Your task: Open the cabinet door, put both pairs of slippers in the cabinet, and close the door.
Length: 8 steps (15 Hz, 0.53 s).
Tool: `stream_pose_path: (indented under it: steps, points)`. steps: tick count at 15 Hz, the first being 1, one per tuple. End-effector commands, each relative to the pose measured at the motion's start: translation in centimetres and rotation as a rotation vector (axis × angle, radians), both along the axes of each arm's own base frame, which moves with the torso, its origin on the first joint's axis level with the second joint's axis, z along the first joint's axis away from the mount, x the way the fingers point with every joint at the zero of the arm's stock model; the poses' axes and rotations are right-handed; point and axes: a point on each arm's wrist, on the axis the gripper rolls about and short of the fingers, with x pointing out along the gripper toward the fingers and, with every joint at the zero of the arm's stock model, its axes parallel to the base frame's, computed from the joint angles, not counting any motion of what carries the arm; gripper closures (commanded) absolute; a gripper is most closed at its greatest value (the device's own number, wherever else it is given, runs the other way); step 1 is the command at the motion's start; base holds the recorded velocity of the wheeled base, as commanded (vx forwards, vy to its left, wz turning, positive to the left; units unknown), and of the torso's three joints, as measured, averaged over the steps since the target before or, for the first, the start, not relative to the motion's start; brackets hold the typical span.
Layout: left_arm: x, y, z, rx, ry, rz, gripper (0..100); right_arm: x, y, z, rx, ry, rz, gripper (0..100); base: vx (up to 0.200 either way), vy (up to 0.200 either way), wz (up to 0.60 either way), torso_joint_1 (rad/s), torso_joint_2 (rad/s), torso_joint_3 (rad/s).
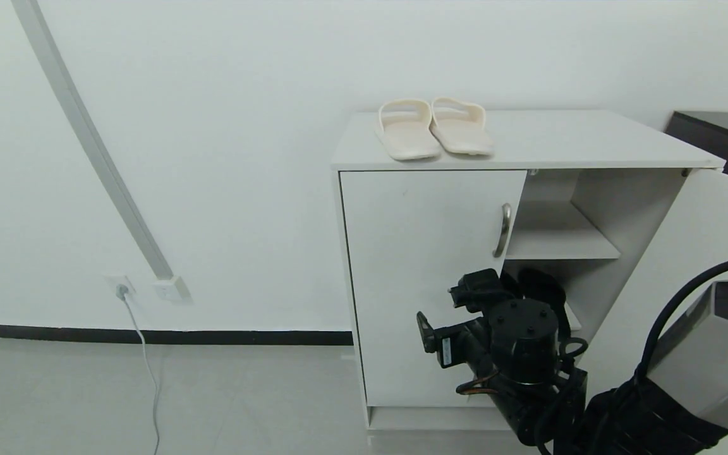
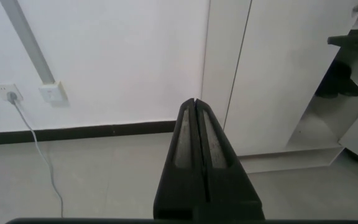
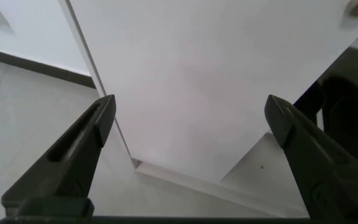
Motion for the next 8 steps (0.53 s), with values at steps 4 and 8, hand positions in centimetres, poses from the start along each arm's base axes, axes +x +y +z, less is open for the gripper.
stream_pose_path:
  steps: [4,8]
  points:
    - [0.01,0.0,-0.01,0.0,0.002,0.0,100,-0.03,-0.03,0.07,0.004,-0.004,-0.002,0,0.0,0.0,0.0,0.157,-0.47,-0.326]
    - [0.01,0.0,-0.01,0.0,0.002,0.0,100,0.36,-0.4,0.02,0.004,-0.003,-0.015,0,0.0,0.0,0.0,0.187,-0.5,-0.317]
